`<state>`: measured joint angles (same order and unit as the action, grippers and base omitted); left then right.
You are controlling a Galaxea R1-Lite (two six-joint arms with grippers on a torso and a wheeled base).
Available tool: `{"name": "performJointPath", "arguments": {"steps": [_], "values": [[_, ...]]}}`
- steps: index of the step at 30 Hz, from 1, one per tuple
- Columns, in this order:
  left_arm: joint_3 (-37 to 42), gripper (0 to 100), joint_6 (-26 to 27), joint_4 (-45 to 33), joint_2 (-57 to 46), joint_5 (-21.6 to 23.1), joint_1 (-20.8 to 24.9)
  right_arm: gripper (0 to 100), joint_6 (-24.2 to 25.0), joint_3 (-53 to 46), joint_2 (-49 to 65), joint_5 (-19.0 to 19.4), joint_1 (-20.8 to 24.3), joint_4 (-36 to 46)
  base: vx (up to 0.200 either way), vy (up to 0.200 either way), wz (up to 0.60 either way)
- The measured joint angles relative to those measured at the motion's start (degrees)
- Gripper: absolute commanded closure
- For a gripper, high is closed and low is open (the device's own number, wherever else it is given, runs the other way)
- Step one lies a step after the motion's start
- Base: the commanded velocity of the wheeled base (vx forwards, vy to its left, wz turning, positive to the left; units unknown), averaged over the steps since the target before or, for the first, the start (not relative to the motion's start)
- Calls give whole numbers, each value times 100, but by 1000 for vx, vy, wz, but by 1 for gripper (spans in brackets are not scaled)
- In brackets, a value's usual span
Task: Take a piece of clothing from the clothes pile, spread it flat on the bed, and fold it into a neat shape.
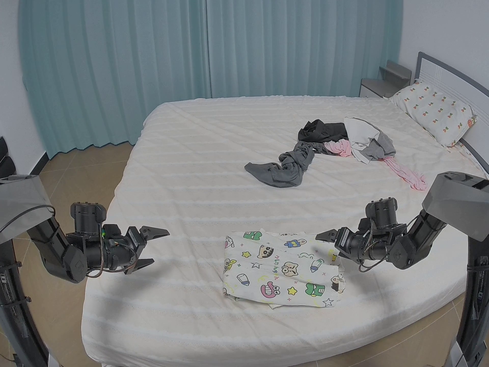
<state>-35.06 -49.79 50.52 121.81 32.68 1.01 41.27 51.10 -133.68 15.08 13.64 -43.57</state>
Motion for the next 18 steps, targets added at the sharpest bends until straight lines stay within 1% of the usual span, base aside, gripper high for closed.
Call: {"name": "performJointPath", "arguments": {"steps": [9, 10, 18], "values": [[0, 0, 26, 0, 29, -61, 20, 0, 52, 369, -408, 7, 38, -39, 0, 0, 0], [0, 0, 26, 0, 32, -61, 22, 100, 52, 399, -438, 2, 39, -44, 0, 0, 0], [0, 0, 24, 0, 40, -63, 24, 100, 67, 529, -546, -30, 35, -57, 0, 0, 0]]}}
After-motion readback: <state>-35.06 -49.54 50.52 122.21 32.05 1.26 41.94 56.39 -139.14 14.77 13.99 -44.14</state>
